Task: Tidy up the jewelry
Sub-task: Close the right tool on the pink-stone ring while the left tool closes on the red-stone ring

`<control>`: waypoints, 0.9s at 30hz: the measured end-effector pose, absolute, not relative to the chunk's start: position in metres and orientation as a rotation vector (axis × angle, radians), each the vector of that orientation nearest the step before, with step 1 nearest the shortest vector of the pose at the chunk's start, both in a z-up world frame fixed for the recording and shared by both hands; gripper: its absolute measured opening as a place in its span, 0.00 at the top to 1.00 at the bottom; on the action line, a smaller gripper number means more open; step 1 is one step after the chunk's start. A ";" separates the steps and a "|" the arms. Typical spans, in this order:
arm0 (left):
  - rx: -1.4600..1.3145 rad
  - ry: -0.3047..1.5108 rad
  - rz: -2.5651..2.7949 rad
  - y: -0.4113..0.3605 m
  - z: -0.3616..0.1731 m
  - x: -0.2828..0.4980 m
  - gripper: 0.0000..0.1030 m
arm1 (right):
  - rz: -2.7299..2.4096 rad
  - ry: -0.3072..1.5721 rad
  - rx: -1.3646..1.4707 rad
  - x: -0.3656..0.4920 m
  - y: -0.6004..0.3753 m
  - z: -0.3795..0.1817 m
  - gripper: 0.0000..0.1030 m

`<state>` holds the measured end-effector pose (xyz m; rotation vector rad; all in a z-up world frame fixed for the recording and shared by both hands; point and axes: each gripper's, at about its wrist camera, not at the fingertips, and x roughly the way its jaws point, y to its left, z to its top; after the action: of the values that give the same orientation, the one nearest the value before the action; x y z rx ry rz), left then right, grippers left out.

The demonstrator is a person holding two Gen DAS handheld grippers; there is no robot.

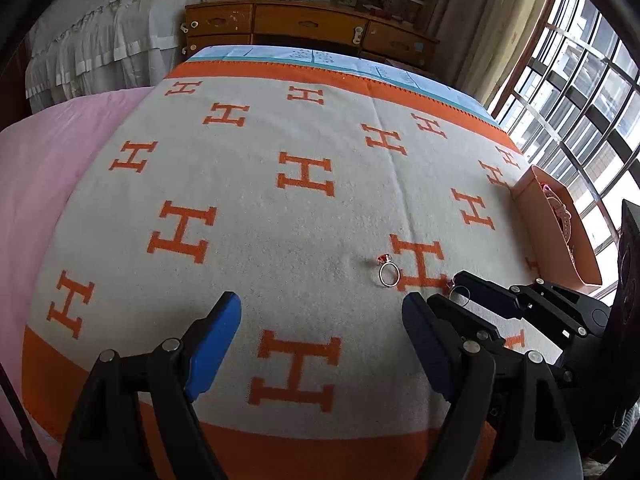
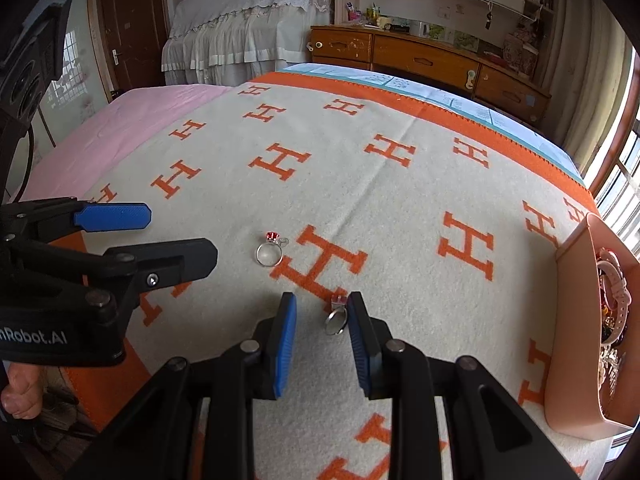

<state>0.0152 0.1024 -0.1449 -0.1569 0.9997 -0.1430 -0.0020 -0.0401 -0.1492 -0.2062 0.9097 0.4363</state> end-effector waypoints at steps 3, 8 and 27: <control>-0.156 1.004 -0.147 0.100 -0.146 0.016 0.21 | 0.434 0.906 -0.174 -0.001 -0.048 -0.150 0.83; -0.149 1.014 -0.158 0.093 -0.148 0.018 0.21 | 0.451 0.908 -0.105 0.003 -0.060 -0.150 0.92; -0.226 1.068 -0.158 0.061 -0.155 0.053 0.60 | 0.410 0.855 -0.005 0.002 -0.110 -0.131 0.92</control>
<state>0.0530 0.0614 -0.1554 -0.2264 1.0678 -0.1583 0.0019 -0.1101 -0.1311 -0.0052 0.8548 0.4104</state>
